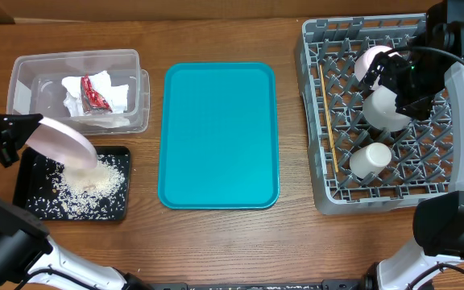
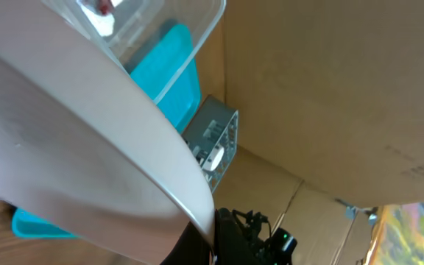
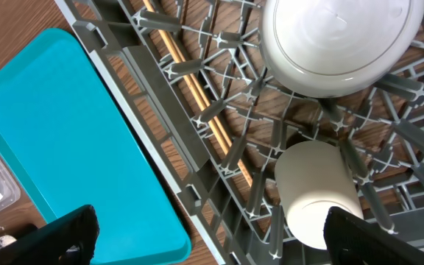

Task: Sort waste into correct bins and load items into the dishwasher
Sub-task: 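Hold the plate tilted over the black tray, shaking rice off, then carry the white plate right onto the teal tray with left gripper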

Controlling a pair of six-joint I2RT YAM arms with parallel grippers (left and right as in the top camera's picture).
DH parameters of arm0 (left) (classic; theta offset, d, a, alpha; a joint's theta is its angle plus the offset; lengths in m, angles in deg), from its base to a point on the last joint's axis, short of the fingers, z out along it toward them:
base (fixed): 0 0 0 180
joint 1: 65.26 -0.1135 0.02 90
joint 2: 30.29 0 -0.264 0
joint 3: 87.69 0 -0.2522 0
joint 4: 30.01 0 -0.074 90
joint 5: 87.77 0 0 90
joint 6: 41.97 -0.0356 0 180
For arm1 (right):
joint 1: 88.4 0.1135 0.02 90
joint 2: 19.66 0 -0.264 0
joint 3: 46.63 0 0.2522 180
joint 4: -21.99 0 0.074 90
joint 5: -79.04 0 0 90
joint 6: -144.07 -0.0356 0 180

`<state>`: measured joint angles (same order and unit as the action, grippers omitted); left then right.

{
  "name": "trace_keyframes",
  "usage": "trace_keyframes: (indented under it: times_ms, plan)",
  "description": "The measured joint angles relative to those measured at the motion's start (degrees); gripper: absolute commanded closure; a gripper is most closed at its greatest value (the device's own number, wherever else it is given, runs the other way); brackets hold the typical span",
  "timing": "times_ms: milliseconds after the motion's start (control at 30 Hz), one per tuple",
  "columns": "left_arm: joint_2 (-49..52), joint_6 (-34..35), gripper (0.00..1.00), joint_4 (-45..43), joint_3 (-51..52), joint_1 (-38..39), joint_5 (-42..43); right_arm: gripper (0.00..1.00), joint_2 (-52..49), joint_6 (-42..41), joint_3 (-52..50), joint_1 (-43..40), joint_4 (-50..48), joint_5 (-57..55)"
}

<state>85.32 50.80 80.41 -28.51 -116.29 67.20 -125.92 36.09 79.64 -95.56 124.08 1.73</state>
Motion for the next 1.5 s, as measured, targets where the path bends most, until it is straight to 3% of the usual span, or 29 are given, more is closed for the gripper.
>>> trace_keyframes:
  times_ms: [600,1167,1500]
  plan:
    - [-0.1,-0.2,0.96,0.0,0.6,-1.2,-2.0,0.0,0.0,0.0,0.0,0.0,0.0,0.0]
    - [-12.9,1.5,0.96,0.1,1.1,2.3,-14.6,0.0,0.0,0.0,0.0,0.0,0.0,0.0]
    - [-13.3,2.0,0.96,0.0,1.1,7.7,-20.3,0.0,0.0,0.0,0.0,0.0,0.0,0.0]
